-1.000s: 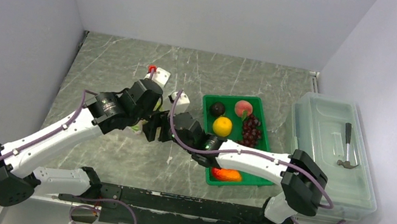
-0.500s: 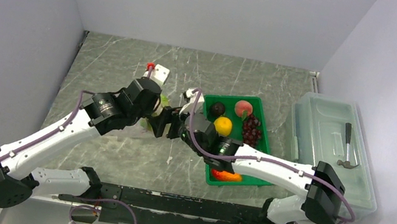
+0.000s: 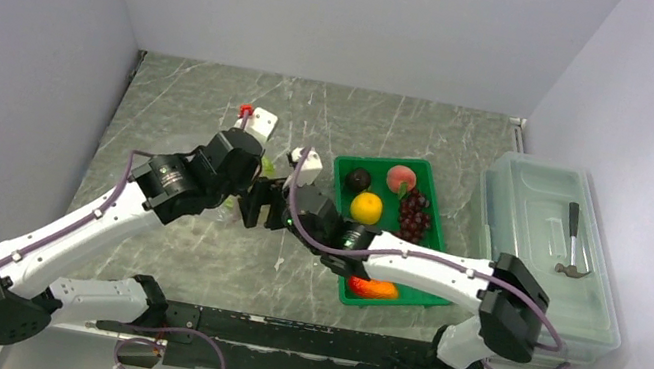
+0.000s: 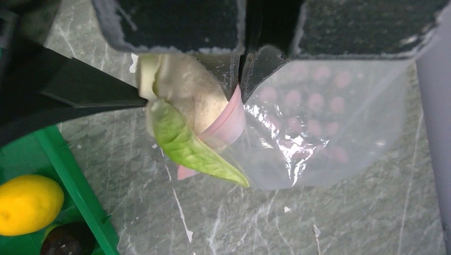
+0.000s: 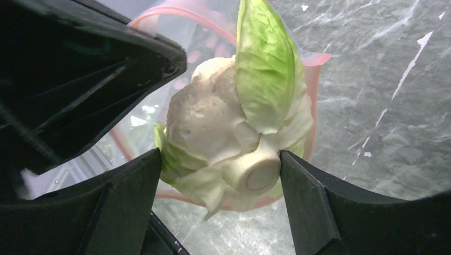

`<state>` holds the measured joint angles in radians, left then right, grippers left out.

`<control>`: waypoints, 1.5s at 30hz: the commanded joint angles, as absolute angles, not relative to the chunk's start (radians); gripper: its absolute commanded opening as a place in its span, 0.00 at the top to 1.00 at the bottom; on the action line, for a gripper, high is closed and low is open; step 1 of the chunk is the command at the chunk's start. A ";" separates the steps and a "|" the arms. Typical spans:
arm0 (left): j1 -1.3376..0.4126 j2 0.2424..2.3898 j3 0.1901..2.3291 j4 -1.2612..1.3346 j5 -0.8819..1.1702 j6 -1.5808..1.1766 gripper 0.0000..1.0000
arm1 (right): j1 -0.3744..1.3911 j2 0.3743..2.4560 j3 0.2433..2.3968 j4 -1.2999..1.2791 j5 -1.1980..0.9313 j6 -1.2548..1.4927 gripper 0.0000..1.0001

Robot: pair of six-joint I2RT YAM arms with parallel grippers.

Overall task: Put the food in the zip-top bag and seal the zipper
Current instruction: Place the fake vegetable in the zipper food storage bag.

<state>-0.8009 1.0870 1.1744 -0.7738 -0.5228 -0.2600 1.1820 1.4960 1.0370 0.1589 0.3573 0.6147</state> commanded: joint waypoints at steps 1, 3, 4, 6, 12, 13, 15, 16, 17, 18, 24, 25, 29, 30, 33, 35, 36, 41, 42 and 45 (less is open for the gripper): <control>-0.801 1.054 1.172 -0.730 -0.512 -0.261 1.00 | 1.187 1.566 1.127 0.182 0.329 0.644 0.13; -0.800 1.054 1.172 -0.731 -0.514 -0.261 1.00 | 1.187 1.580 1.132 0.186 0.321 0.651 0.05; -0.801 1.055 1.172 -0.732 -0.515 -0.259 1.00 | 1.187 1.581 1.130 0.194 0.315 0.654 0.01; -0.801 1.057 1.172 -0.732 -0.513 -0.259 1.00 | 1.187 1.573 1.119 0.219 0.305 0.653 0.00; -0.799 1.057 1.173 -0.733 -0.511 -0.258 1.00 | 1.187 1.528 1.087 0.250 0.328 0.657 0.00; -0.799 1.058 1.173 -0.734 -0.512 -0.258 1.00 | 1.187 1.517 1.078 0.258 0.337 0.658 0.00; -0.799 1.060 1.173 -0.735 -0.510 -0.258 1.00 | 1.187 1.491 1.058 0.267 0.353 0.660 0.00; -0.799 1.060 1.173 -0.735 -0.510 -0.258 1.00 | 1.187 1.476 1.042 0.272 0.363 0.662 0.00; -0.799 1.061 1.173 -0.735 -0.510 -0.258 1.00 | 1.187 1.460 1.030 0.275 0.374 0.663 0.00; -0.799 1.061 1.174 -0.735 -0.509 -0.258 1.00 | 1.187 1.444 1.019 0.281 0.383 0.663 0.00; -0.799 1.064 1.174 -0.735 -0.507 -0.259 1.00 | 1.187 1.380 0.992 0.276 0.407 0.652 0.00; -0.799 1.065 1.176 -0.736 -0.507 -0.260 1.00 | 1.187 1.376 0.992 0.272 0.408 0.650 0.00; -0.798 1.062 1.172 -0.735 -0.509 -0.262 1.00 | 1.187 1.353 0.983 0.255 0.427 0.646 0.01; -0.798 1.060 1.172 -0.734 -0.509 -0.262 1.00 | 1.187 1.344 0.975 0.248 0.438 0.646 0.03; -0.798 1.057 1.172 -0.732 -0.509 -0.262 1.00 | 1.187 1.318 0.951 0.229 0.464 0.650 0.15; -0.798 1.059 1.172 -0.732 -0.506 -0.261 1.00 | 1.187 1.308 0.933 0.234 0.452 0.654 0.32; -0.797 1.061 1.174 -0.734 -0.506 -0.262 1.00 | 1.187 1.306 0.922 0.236 0.444 0.657 0.43; -0.796 1.065 1.174 -0.734 -0.501 -0.261 1.00 | 1.187 1.324 0.898 0.237 0.435 0.694 0.92; -0.796 1.066 1.174 -0.734 -0.500 -0.261 1.00 | 1.187 1.330 0.899 0.233 0.436 0.698 0.97; -0.795 1.066 1.175 -0.735 -0.502 -0.262 1.00 | 1.187 1.348 0.905 0.219 0.444 0.706 1.00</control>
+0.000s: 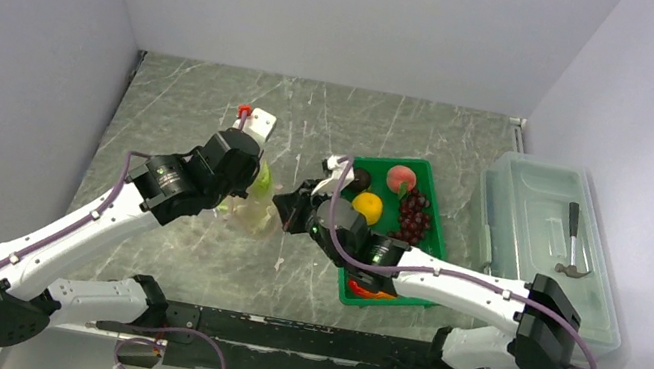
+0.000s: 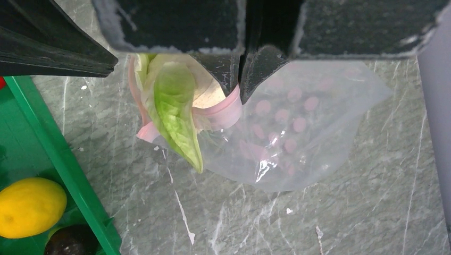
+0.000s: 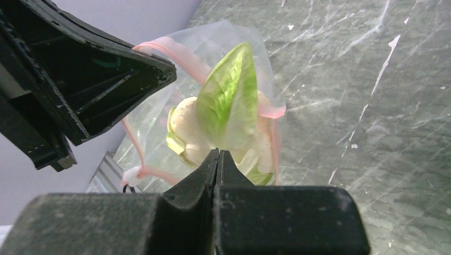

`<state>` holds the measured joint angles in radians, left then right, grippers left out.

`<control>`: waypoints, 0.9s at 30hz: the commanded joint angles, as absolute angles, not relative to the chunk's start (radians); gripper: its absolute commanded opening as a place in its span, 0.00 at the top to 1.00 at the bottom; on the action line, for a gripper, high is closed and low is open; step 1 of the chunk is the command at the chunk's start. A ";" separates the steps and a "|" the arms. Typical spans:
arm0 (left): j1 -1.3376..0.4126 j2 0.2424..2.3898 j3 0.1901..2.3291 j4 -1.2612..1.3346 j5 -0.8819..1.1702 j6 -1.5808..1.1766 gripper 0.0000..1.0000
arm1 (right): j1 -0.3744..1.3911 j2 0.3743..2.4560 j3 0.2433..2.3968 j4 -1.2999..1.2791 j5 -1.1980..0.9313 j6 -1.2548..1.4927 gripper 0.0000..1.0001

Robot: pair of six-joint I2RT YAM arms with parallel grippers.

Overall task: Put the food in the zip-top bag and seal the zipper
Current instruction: Place the fake vegetable in the zipper food storage bag, then adjust the zipper food storage bag at the center of the board.

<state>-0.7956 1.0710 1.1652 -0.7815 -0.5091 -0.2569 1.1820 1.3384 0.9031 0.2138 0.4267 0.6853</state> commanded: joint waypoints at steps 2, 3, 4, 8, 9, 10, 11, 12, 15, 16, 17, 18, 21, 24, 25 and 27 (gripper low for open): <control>-0.796 1.065 1.175 -0.734 -0.500 -0.262 1.00 | 1.187 1.359 0.902 0.213 0.456 0.716 1.00; -0.796 1.063 1.175 -0.735 -0.498 -0.263 1.00 | 1.187 1.368 0.903 0.211 0.456 0.720 1.00; -0.795 1.063 1.175 -0.733 -0.498 -0.262 1.00 | 1.187 1.378 0.908 0.210 0.453 0.723 1.00; -0.796 1.063 1.175 -0.735 -0.500 -0.261 1.00 | 1.187 1.428 0.927 0.230 0.407 0.741 1.00; -0.796 1.063 1.175 -0.735 -0.501 -0.261 1.00 | 1.187 1.441 0.934 0.234 0.402 0.746 1.00; -0.796 1.063 1.175 -0.735 -0.499 -0.261 1.00 | 1.187 1.454 0.940 0.237 0.402 0.752 1.00; -0.796 1.063 1.175 -0.735 -0.500 -0.261 1.00 | 1.187 1.466 0.945 0.242 0.402 0.754 1.00; -0.795 1.062 1.175 -0.735 -0.499 -0.261 1.00 | 1.187 1.481 0.954 0.249 0.402 0.756 1.00; -0.795 1.059 1.175 -0.733 -0.494 -0.261 1.00 | 1.187 1.536 0.996 0.268 0.386 0.759 1.00; -0.795 1.060 1.175 -0.732 -0.493 -0.261 1.00 | 1.187 1.556 1.012 0.281 0.378 0.757 1.00; -0.796 1.060 1.175 -0.732 -0.489 -0.261 1.00 | 1.187 1.578 1.030 0.293 0.374 0.757 1.00; -0.796 1.060 1.174 -0.730 -0.487 -0.259 1.00 | 1.186 1.606 1.048 0.301 0.368 0.759 1.00; -0.795 1.067 1.177 -0.734 -0.482 -0.259 1.00 | 1.184 1.661 1.104 0.330 0.355 0.758 1.00; -0.794 1.071 1.177 -0.735 -0.480 -0.258 1.00 | 1.180 1.696 1.145 0.345 0.352 0.764 1.00; -0.794 1.072 1.177 -0.735 -0.481 -0.258 1.00 | 1.177 1.704 1.153 0.351 0.350 0.769 1.00; -0.795 1.071 1.175 -0.732 -0.476 -0.256 1.00 | 1.172 1.716 1.161 0.362 0.349 0.783 1.00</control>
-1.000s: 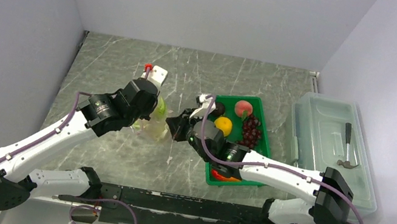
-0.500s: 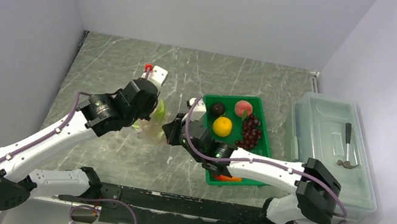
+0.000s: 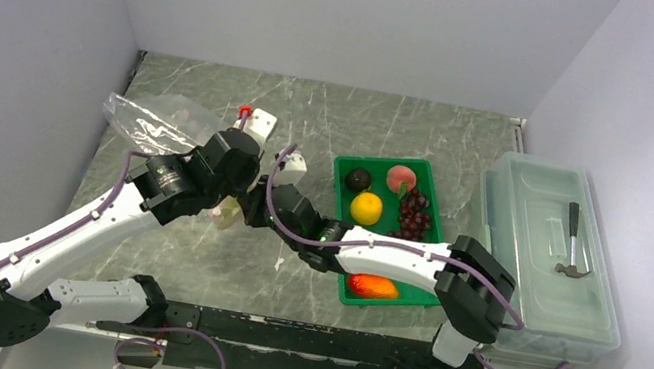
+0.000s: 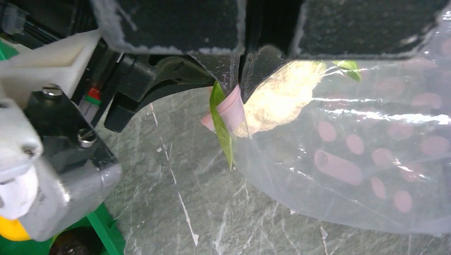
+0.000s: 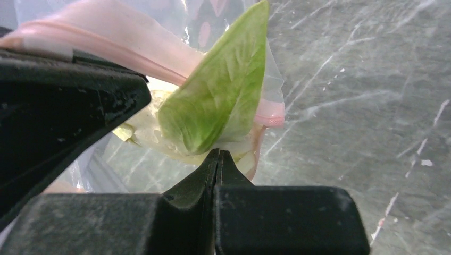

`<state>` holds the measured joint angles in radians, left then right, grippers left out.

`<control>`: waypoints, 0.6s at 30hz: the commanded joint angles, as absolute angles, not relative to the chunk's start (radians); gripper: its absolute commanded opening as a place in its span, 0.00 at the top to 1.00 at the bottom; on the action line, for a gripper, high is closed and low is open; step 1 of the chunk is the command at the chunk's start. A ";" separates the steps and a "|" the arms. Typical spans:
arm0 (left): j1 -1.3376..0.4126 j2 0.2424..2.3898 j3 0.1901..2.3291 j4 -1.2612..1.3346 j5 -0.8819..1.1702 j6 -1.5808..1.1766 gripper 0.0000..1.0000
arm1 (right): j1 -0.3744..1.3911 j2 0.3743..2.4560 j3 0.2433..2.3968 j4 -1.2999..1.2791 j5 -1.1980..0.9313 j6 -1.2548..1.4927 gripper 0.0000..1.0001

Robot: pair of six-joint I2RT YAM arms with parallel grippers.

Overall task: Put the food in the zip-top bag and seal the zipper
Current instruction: Adjust the zipper food storage bag at the center of the board.

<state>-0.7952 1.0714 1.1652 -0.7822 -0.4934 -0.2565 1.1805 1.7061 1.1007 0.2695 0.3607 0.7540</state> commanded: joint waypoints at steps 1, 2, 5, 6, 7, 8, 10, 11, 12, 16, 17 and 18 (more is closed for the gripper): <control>-0.795 1.071 1.175 -0.732 -0.474 -0.256 1.00 | 1.171 1.719 1.160 0.371 0.353 0.788 1.00; -0.795 1.071 1.175 -0.732 -0.473 -0.256 1.00 | 1.170 1.719 1.158 0.382 0.360 0.794 1.00; -0.793 1.071 1.175 -0.730 -0.470 -0.257 1.00 | 1.170 1.708 1.132 0.418 0.383 0.822 1.00; -0.793 1.070 1.174 -0.729 -0.467 -0.256 1.00 | 1.169 1.703 1.120 0.430 0.388 0.829 1.00; -0.793 1.070 1.174 -0.729 -0.467 -0.256 1.00 | 1.168 1.697 1.111 0.439 0.393 0.835 1.00; -0.792 1.072 1.175 -0.730 -0.468 -0.256 1.00 | 1.168 1.688 1.102 0.449 0.395 0.837 1.00; -0.792 1.072 1.174 -0.730 -0.467 -0.256 1.00 | 1.169 1.666 1.084 0.459 0.403 0.837 1.00; -0.792 1.072 1.176 -0.730 -0.468 -0.256 1.00 | 1.168 1.656 1.074 0.459 0.412 0.839 1.00; -0.792 1.073 1.175 -0.730 -0.465 -0.256 1.00 | 1.168 1.644 1.062 0.463 0.423 0.840 1.00; -0.781 1.069 1.174 -0.724 -0.435 -0.258 1.00 | 1.169 1.622 1.039 0.475 0.449 0.846 1.00; -0.776 1.067 1.172 -0.722 -0.426 -0.258 1.00 | 1.168 1.621 1.044 0.471 0.449 0.843 1.00; -0.772 1.065 1.171 -0.718 -0.412 -0.259 1.00 | 1.168 1.623 1.050 0.466 0.451 0.842 1.00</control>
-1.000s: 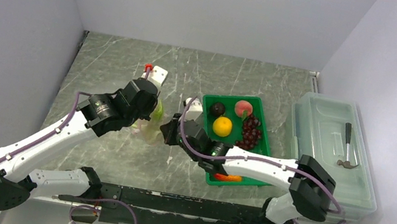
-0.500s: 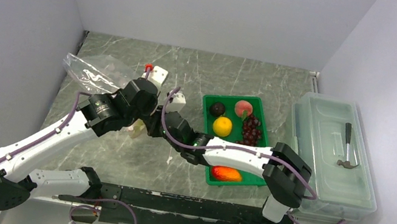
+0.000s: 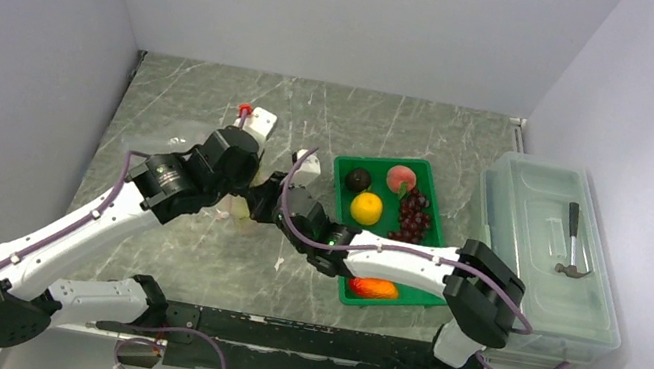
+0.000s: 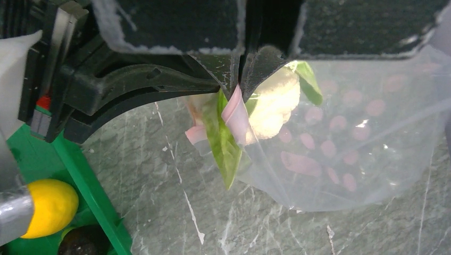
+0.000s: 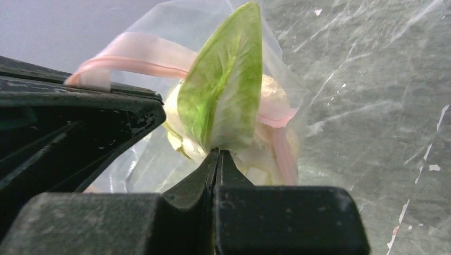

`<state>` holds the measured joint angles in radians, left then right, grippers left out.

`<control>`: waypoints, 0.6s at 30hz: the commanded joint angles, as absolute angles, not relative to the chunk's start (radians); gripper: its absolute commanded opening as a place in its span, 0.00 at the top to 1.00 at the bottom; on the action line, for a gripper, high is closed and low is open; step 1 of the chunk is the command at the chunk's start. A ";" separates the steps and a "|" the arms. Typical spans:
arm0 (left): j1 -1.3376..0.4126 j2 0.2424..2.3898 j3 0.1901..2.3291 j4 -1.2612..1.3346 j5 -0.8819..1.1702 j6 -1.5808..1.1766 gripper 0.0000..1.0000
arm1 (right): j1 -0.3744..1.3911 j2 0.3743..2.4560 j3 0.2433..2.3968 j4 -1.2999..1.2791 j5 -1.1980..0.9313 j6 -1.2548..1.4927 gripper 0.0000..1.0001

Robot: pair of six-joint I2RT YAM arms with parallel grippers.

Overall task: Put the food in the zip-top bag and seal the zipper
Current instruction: Adjust the zipper food storage bag at the center of the board.

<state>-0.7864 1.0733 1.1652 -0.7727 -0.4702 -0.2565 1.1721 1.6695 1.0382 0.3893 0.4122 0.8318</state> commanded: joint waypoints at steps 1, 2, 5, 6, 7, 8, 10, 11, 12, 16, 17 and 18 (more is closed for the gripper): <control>-0.766 1.061 1.170 -0.715 -0.393 -0.260 1.00 | 1.168 1.626 1.056 0.462 0.451 0.841 1.00; -0.762 1.058 1.169 -0.709 -0.377 -0.259 1.00 | 1.168 1.631 1.063 0.455 0.453 0.840 1.00; -0.748 1.045 1.162 -0.693 -0.332 -0.261 1.00 | 1.168 1.641 1.096 0.404 0.459 0.832 1.00; -0.744 1.041 1.161 -0.691 -0.327 -0.261 1.00 | 1.169 1.636 1.095 0.399 0.457 0.828 1.00; -0.739 1.039 1.161 -0.691 -0.325 -0.262 1.00 | 1.169 1.628 1.089 0.397 0.455 0.826 1.00; -0.736 1.039 1.161 -0.692 -0.324 -0.262 1.00 | 1.168 1.621 1.087 0.387 0.453 0.819 1.00; -0.731 1.039 1.162 -0.691 -0.314 -0.265 1.00 | 1.168 1.609 1.103 0.340 0.451 0.800 1.00; -0.728 1.039 1.161 -0.689 -0.307 -0.267 1.00 | 1.168 1.606 1.122 0.300 0.454 0.795 1.00; -0.723 1.039 1.160 -0.689 -0.304 -0.268 1.00 | 1.169 1.602 1.133 0.267 0.458 0.790 1.00; -0.715 1.044 1.164 -0.695 -0.310 -0.273 1.00 | 1.168 1.536 1.105 0.241 0.473 0.772 1.00; -0.713 1.045 1.164 -0.696 -0.311 -0.274 1.00 | 1.168 1.516 1.094 0.240 0.476 0.767 1.00; -0.711 1.046 1.166 -0.698 -0.311 -0.275 1.00 | 1.168 1.500 1.087 0.232 0.478 0.761 1.00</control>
<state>-0.7197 1.0626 1.1603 -0.7437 -0.3359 -0.2600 1.1725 1.6096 1.0813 0.2371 0.4404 0.7975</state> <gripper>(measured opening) 0.014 0.010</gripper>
